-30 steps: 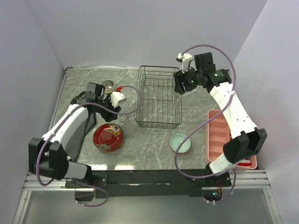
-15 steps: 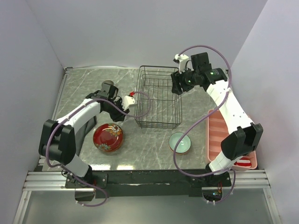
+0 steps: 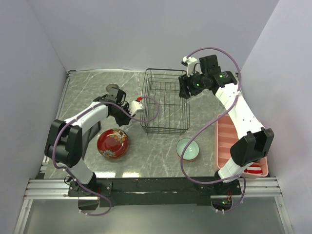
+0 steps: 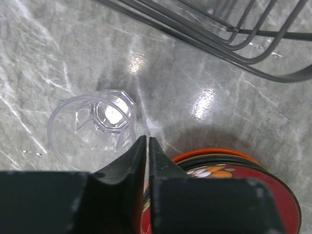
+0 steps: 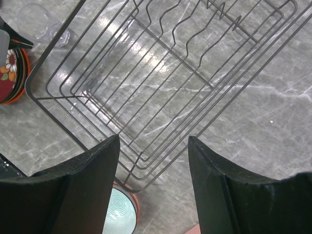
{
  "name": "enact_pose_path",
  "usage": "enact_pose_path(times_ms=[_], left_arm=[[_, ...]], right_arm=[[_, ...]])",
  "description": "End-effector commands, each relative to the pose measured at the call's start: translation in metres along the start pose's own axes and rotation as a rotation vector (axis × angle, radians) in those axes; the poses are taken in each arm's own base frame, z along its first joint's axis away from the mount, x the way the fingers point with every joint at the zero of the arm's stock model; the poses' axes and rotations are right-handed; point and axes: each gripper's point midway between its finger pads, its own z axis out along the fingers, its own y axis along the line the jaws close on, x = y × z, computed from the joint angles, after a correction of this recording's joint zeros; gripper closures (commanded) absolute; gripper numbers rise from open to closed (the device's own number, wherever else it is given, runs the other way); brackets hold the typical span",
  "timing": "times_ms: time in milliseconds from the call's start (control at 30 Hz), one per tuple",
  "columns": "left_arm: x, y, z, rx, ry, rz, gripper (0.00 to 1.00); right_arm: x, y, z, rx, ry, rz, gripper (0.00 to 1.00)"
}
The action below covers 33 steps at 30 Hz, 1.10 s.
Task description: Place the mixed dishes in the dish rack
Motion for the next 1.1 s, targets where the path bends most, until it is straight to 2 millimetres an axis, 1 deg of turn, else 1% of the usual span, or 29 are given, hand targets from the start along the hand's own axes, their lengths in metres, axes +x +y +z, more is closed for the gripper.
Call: enact_pose_path(times_ms=[0, 33, 100, 300, 433, 533, 700, 833, 867, 900, 933, 967, 1000, 1067], left_arm=[[-0.018, 0.013, -0.008, -0.059, -0.039, 0.007, 0.91], [-0.018, 0.013, -0.009, -0.064, -0.039, 0.005, 0.96], [-0.018, 0.013, -0.013, -0.081, -0.044, -0.004, 0.99], [-0.022, 0.014, -0.02, -0.109, -0.068, -0.01, 0.99], [-0.029, 0.015, -0.026, -0.116, -0.088, -0.008, 0.99], [-0.037, 0.017, -0.031, -0.125, -0.116, -0.003, 0.99], [-0.043, 0.017, -0.036, -0.121, -0.13, 0.002, 0.99], [-0.046, 0.017, -0.042, -0.138, -0.147, 0.015, 0.99], [-0.045, 0.018, -0.042, -0.145, -0.142, 0.01, 0.97], [-0.046, 0.021, -0.042, -0.158, -0.148, 0.006, 0.8], [-0.045, 0.023, -0.04, -0.166, -0.142, -0.002, 0.72], [-0.044, 0.024, -0.039, -0.174, -0.136, -0.011, 0.67], [-0.044, 0.025, -0.038, -0.175, -0.135, -0.008, 0.6], [-0.041, 0.026, -0.035, -0.171, -0.126, -0.014, 0.57]], right_arm=[[-0.012, 0.001, -0.009, -0.001, -0.056, -0.005, 0.35], [-0.012, 0.001, -0.008, -0.001, -0.057, -0.001, 0.35], [-0.013, 0.002, -0.007, -0.007, -0.06, 0.001, 0.35], [-0.016, 0.001, -0.004, -0.007, -0.058, 0.01, 0.35], [-0.018, 0.001, -0.002, -0.011, -0.06, 0.013, 0.36], [-0.018, 0.001, -0.001, -0.016, -0.055, 0.025, 0.36], [-0.022, 0.002, -0.004, -0.008, -0.069, 0.016, 0.36], [-0.015, 0.004, -0.004, -0.011, -0.065, 0.023, 0.36], [-0.012, 0.004, -0.002, -0.011, -0.058, 0.027, 0.36], [-0.012, 0.005, -0.003, -0.012, -0.06, 0.024, 0.36], [-0.011, 0.007, -0.004, -0.014, -0.06, 0.021, 0.36], [-0.01, 0.007, -0.004, -0.016, -0.059, 0.022, 0.36], [-0.011, 0.007, -0.004, -0.014, -0.06, 0.021, 0.36], [-0.012, 0.006, -0.005, -0.007, -0.064, 0.02, 0.35]])
